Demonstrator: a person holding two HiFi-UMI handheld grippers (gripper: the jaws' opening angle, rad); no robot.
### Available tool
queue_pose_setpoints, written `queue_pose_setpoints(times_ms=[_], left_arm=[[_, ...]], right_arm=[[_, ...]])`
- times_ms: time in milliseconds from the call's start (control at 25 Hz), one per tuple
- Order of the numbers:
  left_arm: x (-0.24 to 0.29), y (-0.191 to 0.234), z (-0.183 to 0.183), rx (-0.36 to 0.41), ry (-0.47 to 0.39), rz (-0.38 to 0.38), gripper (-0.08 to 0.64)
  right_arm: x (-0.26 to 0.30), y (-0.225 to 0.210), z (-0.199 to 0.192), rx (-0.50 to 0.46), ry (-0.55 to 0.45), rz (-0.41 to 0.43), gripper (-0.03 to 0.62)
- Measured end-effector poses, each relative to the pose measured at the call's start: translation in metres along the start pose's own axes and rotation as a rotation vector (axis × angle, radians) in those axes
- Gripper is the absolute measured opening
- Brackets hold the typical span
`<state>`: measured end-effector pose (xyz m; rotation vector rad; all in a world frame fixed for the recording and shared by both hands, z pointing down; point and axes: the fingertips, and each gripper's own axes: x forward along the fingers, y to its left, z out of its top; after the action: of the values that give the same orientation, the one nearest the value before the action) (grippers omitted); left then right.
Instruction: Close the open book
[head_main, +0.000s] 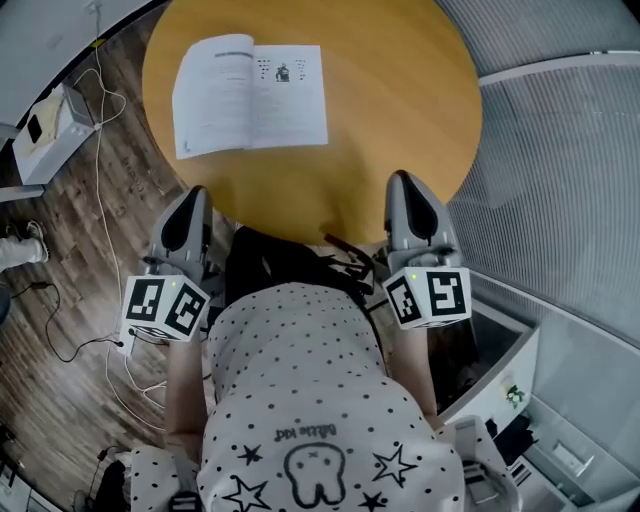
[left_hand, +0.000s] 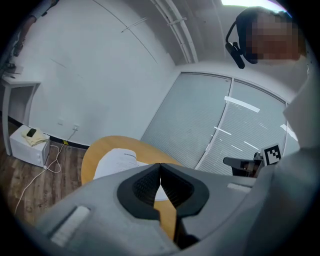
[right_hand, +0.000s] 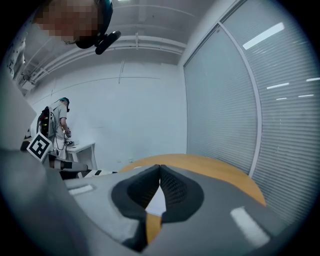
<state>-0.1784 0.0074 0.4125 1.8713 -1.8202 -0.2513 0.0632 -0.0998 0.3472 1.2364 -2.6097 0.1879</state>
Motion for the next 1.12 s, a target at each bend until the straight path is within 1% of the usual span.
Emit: queue_pose_setpoints(times_ms=[360,520,720,800,960,1040,1120], left_arm=[[0.009,0.012,-0.002,-0.045,-0.035,0.001,0.017],[0.013,0.020,-0.007,-0.034,-0.049,0.014,0.057],[0.018,0.030,-0.005,-0.031,-0.079,0.050,0.060],[0.021,0.031,-0.006,-0.032,-0.077,0.055,0.076],[0.026,0.029,-0.009,-0.041,-0.065,0.052,0.078],[0.030,0.030,-0.012,-0.063,-0.058,0.059,0.078],[0.033,0.035,-0.017,-0.135,-0.062,0.082,0.078]], right_arm=[[0.019,0.014,0.011,-0.065,0.026,0.035,0.005],[0.026,0.024,0.012,-0.100,0.042,0.058,0.005],[0.035,0.032,0.006,-0.118,0.068,0.081,0.005],[0.038,0.033,0.004,-0.123,0.077,0.089,0.005],[0.043,0.033,0.005,-0.126,0.080,0.100,0.005],[0.046,0.029,0.004,-0.122,0.081,0.101,0.005],[0.048,0.026,0.002,-0.118,0.083,0.099,0.005]])
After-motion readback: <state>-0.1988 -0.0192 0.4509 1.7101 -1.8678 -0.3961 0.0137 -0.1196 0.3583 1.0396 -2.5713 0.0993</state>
